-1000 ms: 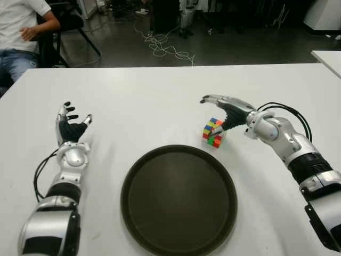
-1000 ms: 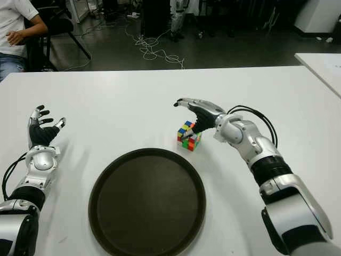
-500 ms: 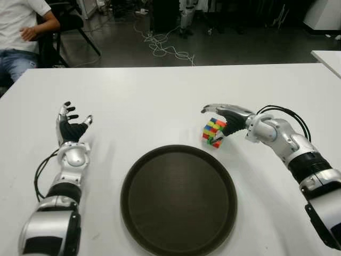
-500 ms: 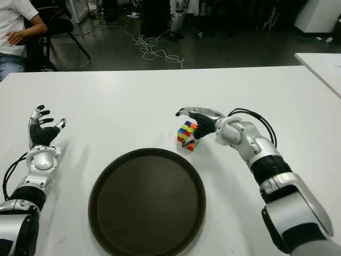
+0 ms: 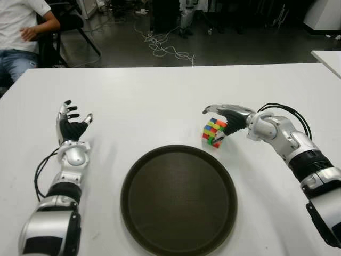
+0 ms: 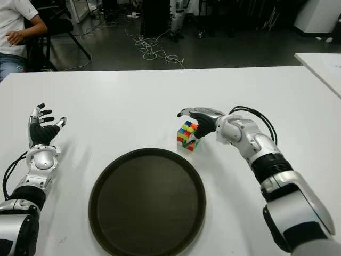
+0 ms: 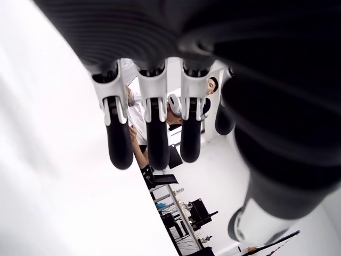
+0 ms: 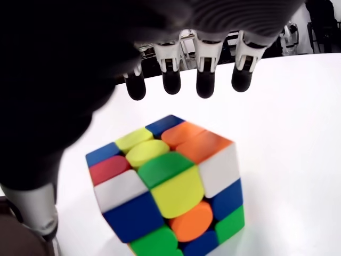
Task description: Pick up the Rubik's Cube and put it in the plate
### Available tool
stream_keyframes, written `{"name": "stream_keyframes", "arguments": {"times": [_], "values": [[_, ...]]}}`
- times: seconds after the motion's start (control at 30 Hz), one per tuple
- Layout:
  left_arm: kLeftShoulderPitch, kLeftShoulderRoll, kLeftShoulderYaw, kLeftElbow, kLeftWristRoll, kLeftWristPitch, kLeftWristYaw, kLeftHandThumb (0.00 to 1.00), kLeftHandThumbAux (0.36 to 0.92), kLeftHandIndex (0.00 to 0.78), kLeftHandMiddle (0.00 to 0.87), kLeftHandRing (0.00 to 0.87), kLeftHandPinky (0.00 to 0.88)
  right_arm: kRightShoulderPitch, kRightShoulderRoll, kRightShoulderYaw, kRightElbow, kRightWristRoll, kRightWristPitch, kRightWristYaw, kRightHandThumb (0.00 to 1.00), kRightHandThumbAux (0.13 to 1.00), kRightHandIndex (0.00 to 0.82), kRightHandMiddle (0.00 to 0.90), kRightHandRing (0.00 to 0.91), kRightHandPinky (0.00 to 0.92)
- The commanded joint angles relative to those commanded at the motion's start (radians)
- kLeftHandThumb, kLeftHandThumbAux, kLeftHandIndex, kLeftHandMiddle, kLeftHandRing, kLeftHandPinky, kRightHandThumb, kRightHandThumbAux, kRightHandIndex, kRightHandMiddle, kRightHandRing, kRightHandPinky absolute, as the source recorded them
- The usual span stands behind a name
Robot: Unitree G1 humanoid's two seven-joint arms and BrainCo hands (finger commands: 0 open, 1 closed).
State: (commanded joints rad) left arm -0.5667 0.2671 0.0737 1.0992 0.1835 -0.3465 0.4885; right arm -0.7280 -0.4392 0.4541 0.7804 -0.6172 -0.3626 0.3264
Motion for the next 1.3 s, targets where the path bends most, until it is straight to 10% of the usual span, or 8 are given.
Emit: {"name": "stream_keyframes", "arguments": {"times": [0.23, 0.73, 1.3], "values": [[0.002, 0.001, -0.003, -0.010, -0.001, 0.004, -0.007, 0.020, 0.786, 0.132, 0.323, 0.489, 0.553, -0.004, 0.006, 0.010, 0.014, -0.007, 0.014, 0.006, 0.000, 0.623, 0.079, 0.101, 0.086, 0.028], [0.007, 0.002, -0.002, -0.011, 0.000, -0.013, 0.000, 0.111, 0.771, 0.152, 0.230, 0.283, 0.368, 0.023, 0.015, 0.005, -0.021, 0.013, 0.064, 0.047, 0.000, 0.620, 0.076, 0.117, 0.103, 0.053], [0.004, -0.006, 0.010, -0.007, -0.015, -0.013, -0.002, 0.088, 0.765, 0.139, 0.255, 0.311, 0.385, 0.000, 0.044, 0.033, 0.092, 0.000, 0.019, 0.008, 0.000, 0.625, 0.104, 0.117, 0.093, 0.026]]}}
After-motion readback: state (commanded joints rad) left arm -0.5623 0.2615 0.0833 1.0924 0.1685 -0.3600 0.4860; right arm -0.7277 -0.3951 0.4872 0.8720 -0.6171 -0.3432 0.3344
